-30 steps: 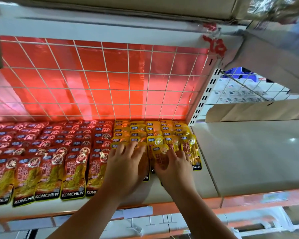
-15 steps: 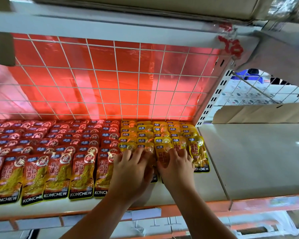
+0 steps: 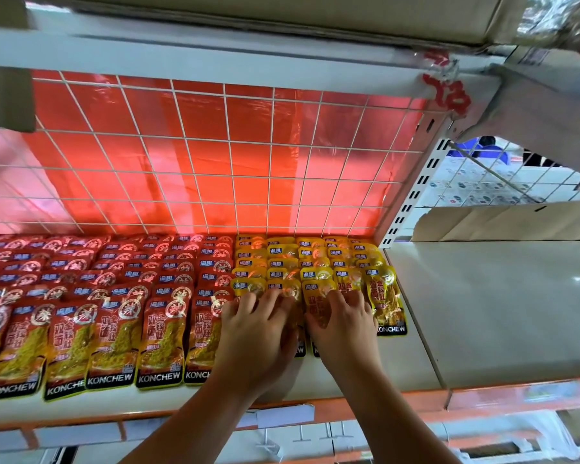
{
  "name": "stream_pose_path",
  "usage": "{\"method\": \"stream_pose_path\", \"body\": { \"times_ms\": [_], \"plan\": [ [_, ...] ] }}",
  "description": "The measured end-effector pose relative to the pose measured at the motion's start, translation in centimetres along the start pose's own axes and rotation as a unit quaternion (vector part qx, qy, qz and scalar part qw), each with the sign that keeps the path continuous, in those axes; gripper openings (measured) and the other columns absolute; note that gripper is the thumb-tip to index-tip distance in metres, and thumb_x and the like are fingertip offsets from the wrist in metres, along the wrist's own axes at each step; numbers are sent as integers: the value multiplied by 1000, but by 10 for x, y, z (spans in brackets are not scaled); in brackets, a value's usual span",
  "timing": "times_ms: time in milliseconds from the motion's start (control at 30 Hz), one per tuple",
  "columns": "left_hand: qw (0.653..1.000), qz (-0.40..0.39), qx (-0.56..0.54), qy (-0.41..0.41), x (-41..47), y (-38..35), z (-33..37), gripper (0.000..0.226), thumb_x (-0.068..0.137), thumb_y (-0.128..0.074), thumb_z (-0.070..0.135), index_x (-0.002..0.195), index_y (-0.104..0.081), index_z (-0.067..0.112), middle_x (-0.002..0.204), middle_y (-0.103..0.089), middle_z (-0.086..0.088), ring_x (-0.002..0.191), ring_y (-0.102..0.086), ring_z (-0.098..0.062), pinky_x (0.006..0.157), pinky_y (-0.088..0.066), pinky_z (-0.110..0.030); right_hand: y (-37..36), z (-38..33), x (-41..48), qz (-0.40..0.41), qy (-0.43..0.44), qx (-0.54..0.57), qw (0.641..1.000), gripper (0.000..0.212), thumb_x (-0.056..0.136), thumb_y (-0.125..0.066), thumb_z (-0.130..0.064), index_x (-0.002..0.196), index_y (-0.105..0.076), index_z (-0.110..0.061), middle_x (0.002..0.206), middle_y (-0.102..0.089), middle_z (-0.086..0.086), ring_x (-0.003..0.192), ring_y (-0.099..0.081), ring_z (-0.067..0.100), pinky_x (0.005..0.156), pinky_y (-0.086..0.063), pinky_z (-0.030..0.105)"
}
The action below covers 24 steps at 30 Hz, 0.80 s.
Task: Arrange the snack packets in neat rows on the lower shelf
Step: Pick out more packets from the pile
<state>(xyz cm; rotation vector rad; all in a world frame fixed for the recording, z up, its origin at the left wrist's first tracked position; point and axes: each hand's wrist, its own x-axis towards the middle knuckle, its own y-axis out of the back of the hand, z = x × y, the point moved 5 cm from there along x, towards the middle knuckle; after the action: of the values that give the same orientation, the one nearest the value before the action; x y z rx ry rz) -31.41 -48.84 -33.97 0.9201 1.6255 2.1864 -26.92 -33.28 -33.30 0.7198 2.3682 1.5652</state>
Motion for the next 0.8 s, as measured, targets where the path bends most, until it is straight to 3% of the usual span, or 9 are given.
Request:
{"method": "stream_pose_path", "body": {
  "times_ms": [100,267,400,533,800],
  "plan": [
    [1000,3,-5,1,0,0,0,48,92,-54,50,134,-62,27,135,-61,4,114,-54,-27,91,-43,-47,3,1,0,6,8,1,1000,47,83,-70,-53,118,-62,-24,112,-54,5,104,-56,33,89,-50,46],
    [1000,1,-9,6,8,10,1,52,90,-53,54,136,-60,30,137,-59,3,119,-53,-27,95,-41,-48,20,-5,7,46,30,24,998,32,82,-73,-48,97,-63,-21,102,-58,5,94,-59,33,82,-50,42],
    [998,56,-30,-14,35,44,7,49,90,-56,52,131,-64,27,132,-60,1,117,-54,-28,93,-40,-45,54,-24,20,57,51,42,996,34,82,-74,-46,102,-62,-21,105,-57,3,96,-57,30,79,-45,36],
    [992,106,-42,-54,72,98,19,51,87,-58,49,132,-62,26,127,-62,2,114,-56,-27,91,-43,-43,119,-61,32,126,95,74,985,28,81,-75,-36,102,-64,-20,98,-53,0,91,-59,29,74,-40,29],
    [953,219,-123,-172,138,243,81,53,85,-54,45,132,-64,23,114,-68,-2,104,-62,-31,85,-49,-45,288,-117,21,273,154,128,941,25,79,-63,-34,102,-67,-25,101,-62,-4,94,-61,20,83,-48,33]
  ]
}}
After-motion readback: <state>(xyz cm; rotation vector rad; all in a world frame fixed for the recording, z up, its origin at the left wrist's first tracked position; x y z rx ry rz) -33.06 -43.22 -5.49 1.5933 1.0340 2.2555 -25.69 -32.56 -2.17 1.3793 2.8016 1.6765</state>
